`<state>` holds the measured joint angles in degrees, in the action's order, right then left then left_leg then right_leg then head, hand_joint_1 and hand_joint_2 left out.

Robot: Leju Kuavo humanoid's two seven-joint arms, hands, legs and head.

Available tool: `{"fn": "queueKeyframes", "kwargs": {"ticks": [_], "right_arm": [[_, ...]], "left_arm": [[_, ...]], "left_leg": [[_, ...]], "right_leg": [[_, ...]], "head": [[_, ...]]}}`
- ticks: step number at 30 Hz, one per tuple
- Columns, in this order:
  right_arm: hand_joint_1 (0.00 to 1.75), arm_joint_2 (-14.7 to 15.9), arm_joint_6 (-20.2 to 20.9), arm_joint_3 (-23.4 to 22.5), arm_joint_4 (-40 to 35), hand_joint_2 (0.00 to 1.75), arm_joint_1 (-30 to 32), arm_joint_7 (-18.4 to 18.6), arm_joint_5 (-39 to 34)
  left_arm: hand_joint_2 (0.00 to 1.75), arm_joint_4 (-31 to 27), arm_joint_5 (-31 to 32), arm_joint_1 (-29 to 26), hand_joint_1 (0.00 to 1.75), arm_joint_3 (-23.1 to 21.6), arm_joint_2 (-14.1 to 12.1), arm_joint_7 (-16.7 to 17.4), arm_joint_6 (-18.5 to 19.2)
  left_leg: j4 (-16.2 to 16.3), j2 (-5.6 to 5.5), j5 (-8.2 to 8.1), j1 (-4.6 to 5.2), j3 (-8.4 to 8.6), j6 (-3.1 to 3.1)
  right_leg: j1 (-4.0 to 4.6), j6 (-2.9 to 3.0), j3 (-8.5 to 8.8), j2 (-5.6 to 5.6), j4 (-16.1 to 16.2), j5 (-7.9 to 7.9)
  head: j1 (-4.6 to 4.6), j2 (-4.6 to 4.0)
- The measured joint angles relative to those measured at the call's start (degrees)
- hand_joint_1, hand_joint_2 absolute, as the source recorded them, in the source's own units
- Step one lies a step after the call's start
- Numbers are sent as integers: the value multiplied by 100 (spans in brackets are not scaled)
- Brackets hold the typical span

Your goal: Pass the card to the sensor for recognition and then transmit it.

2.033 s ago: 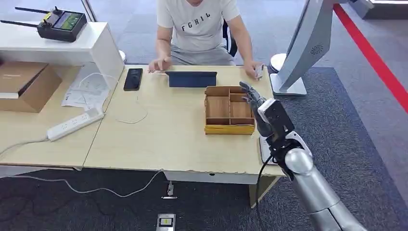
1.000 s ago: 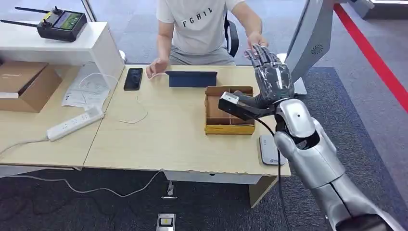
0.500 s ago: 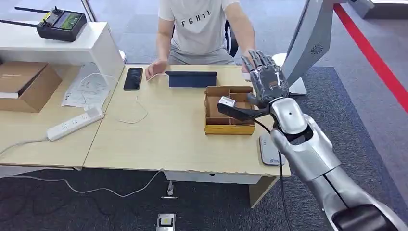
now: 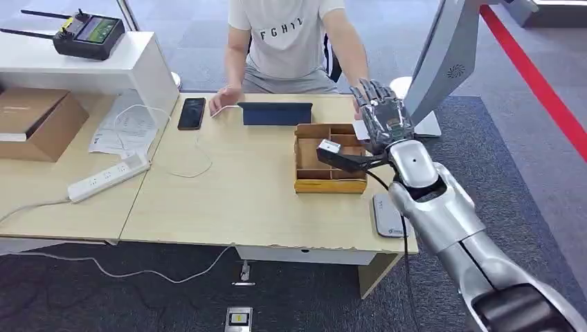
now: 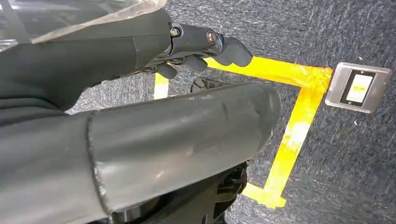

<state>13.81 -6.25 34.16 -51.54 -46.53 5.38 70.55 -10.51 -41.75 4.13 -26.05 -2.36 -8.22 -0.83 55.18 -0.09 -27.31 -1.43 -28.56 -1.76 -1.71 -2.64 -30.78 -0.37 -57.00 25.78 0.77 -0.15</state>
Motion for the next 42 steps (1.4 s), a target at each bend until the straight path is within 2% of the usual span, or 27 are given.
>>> {"fn": "queueKeyframes", "kwargs": {"ticks": [14,15,27,42], "right_arm": [[0,22,13,42,153,175,-55,59,133],[175,35,18,42,153,175,-56,83,149],[175,190,9,28,140,175,-37,127,94],[175,199,-50,-24,124,175,22,6,197]], "left_arm": [[0,0,0,5,0,-4,-11,-15,22],[0,0,7,6,0,-4,-13,-15,22],[0,0,0,19,0,-7,-39,-9,15],[0,0,-19,20,0,-11,-42,22,74]], "left_leg": [[2,0,0,0,3,0],[3,0,0,0,2,0],[5,2,0,0,2,0],[6,1,0,0,1,0]], "right_leg": [[0,0,0,0,0,0],[0,0,0,0,0,0],[0,-2,0,0,0,-2],[0,-3,0,0,0,-3]], "head": [[0,0],[0,0],[0,0],[0,0]]}}
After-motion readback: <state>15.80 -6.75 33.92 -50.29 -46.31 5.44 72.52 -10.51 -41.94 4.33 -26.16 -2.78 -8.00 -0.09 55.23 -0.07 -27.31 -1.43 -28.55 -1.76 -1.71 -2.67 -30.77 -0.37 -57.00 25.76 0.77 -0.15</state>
